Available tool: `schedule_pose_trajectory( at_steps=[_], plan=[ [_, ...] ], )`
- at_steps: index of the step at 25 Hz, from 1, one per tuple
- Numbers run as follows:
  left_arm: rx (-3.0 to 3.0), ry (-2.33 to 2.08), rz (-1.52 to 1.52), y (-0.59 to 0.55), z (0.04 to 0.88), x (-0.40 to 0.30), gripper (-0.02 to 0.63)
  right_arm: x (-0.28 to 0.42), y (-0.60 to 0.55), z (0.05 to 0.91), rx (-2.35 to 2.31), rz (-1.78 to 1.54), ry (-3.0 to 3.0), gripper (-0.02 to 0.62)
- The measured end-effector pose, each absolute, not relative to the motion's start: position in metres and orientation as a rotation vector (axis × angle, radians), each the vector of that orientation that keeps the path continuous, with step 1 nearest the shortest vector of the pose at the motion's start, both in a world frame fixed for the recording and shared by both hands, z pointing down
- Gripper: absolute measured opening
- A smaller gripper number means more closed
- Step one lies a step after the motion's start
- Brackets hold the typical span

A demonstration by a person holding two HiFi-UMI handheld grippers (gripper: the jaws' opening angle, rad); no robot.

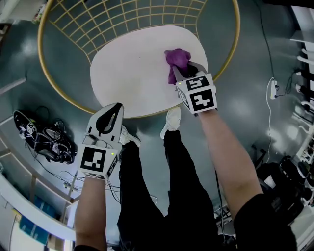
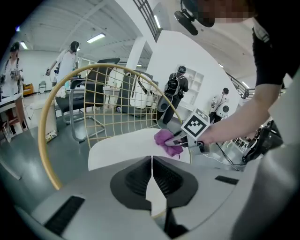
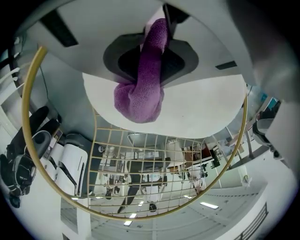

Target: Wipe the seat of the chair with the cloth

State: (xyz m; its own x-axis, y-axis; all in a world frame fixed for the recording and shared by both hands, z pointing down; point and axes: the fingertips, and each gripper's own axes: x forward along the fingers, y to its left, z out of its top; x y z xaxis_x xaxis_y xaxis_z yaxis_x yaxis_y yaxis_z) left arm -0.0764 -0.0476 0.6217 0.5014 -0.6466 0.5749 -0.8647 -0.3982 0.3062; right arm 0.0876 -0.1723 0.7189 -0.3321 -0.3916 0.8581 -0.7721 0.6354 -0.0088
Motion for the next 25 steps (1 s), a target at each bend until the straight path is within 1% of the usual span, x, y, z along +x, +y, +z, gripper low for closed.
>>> schedule_pose_trajectory(
  at_steps=[3, 8, 14, 25],
  plan=[
    [2.179, -1.225, 0.492, -0.051, 0.624, -0.074, 0.018, 0.096, -0.180, 0.716, 0.941, 0.518, -1.941, 0.074],
    [2.198, -1.191, 0.535, -0.060, 0.620, -0.042, 0.018, 0.135, -0.192, 0.703, 0.973, 0.498, -1.916, 0.075],
    [2.211, -1.186, 0.537, -0.071, 0.617, -0.026, 0.018, 0.164, -0.201, 0.694, 1.066, 0.452, -1.856, 0.074],
    [2.226, -1.183, 0.551, -0.087, 0.614, -0.009, 0.018, 0.191, -0.212, 0.683, 1.122, 0.428, -1.841, 0.074]
  ],
)
